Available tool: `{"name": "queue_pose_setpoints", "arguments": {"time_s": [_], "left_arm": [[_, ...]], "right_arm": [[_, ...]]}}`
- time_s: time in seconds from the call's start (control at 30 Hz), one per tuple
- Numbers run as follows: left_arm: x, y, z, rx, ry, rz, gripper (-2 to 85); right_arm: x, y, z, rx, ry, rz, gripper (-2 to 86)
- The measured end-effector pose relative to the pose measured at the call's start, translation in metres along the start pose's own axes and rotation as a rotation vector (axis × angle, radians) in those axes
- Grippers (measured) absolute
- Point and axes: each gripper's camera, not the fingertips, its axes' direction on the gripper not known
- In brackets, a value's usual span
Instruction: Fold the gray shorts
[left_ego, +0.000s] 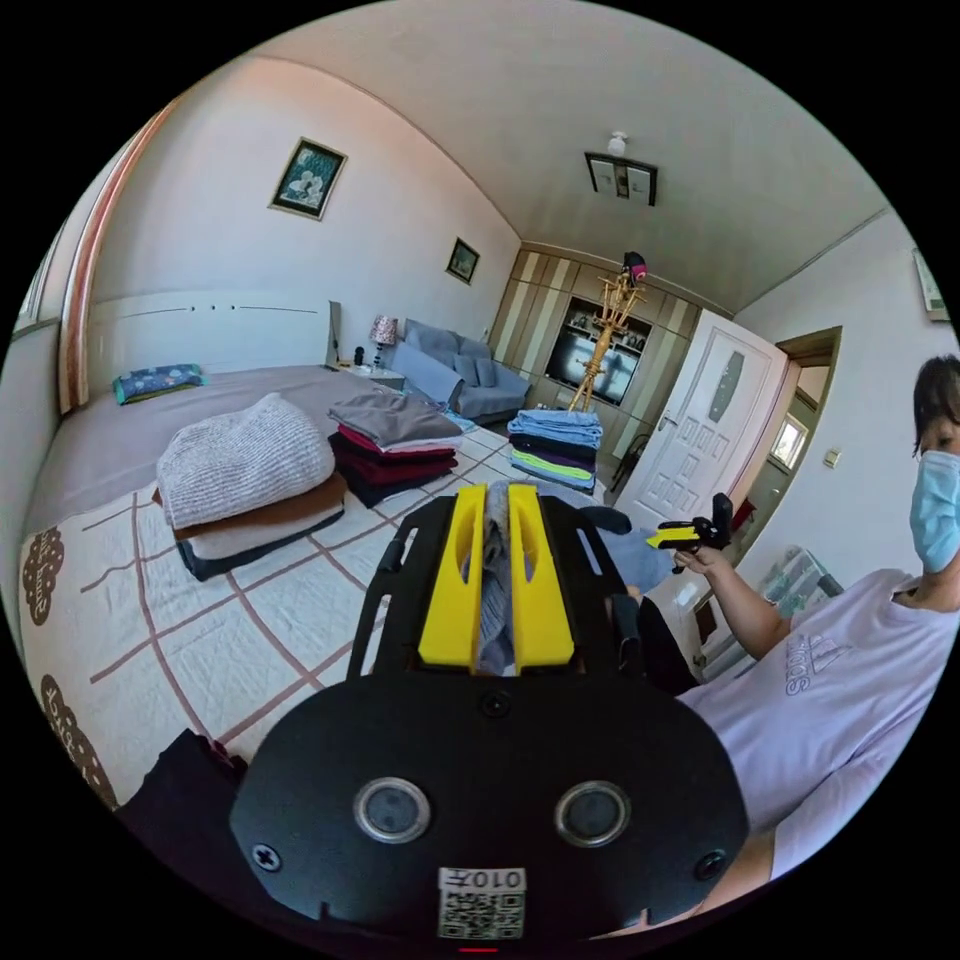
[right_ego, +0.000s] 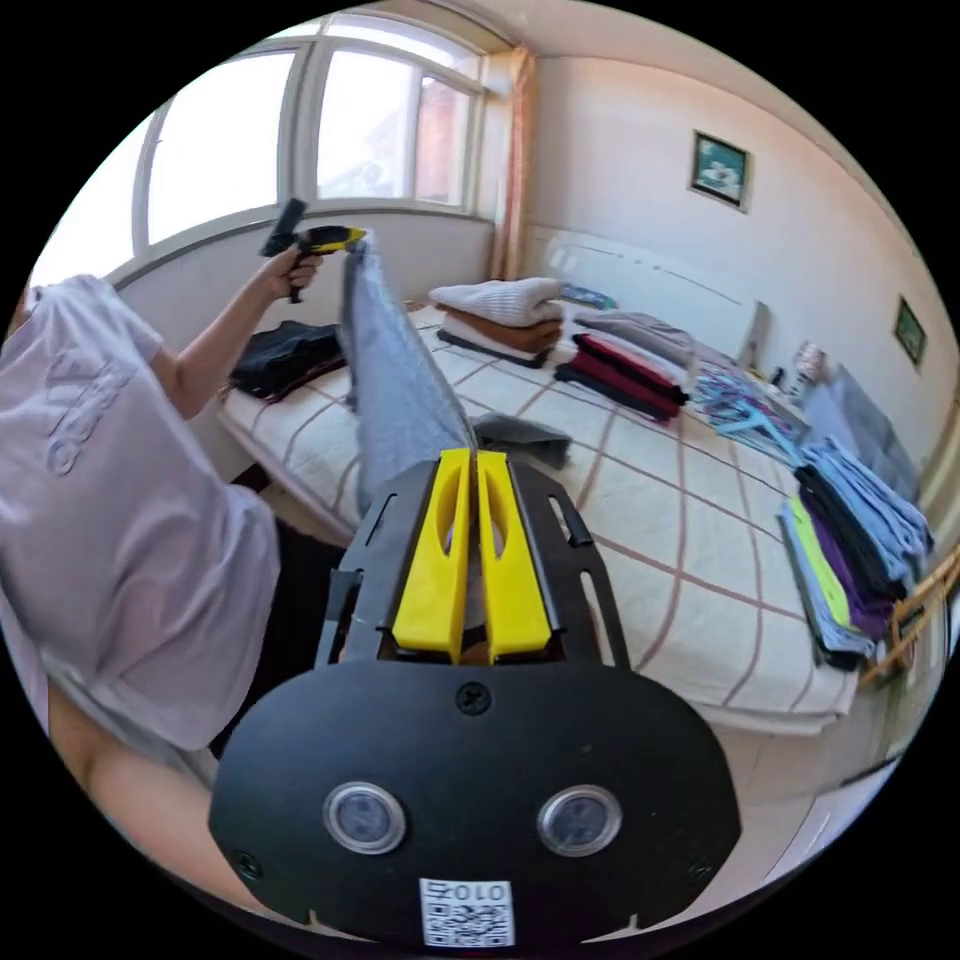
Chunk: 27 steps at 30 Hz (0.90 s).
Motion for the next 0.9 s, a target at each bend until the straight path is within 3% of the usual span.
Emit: {"name": "queue_pose_setpoints", "arguments": {"time_s": [0.17,0.3,0.5,0.9], "left_arm": [[0.058,-0.079,-0.019,0.064,-0.009,0.217,3.3],[0.109,-0.137,-0.053,0.148,-0.049,0.376,3.3],[0.183,-0.187,-0.126,0.283,0.037,0.565,3.3],[0.281,-0.187,-0.205,0.390,0.100,0.786,3.4]], "right_arm": [[-0.030,-0.043,-0.052,-0.012,0.400,-0.012,1.1],[-0.060,-0.084,-0.159,0.187,0.634,0.058,1.0],[-0.151,-0.082,-0.295,0.490,0.857,0.038,1.1],[-0.272,-0.056,-0.391,0.666,1.047,-0.012,1.5]]}}
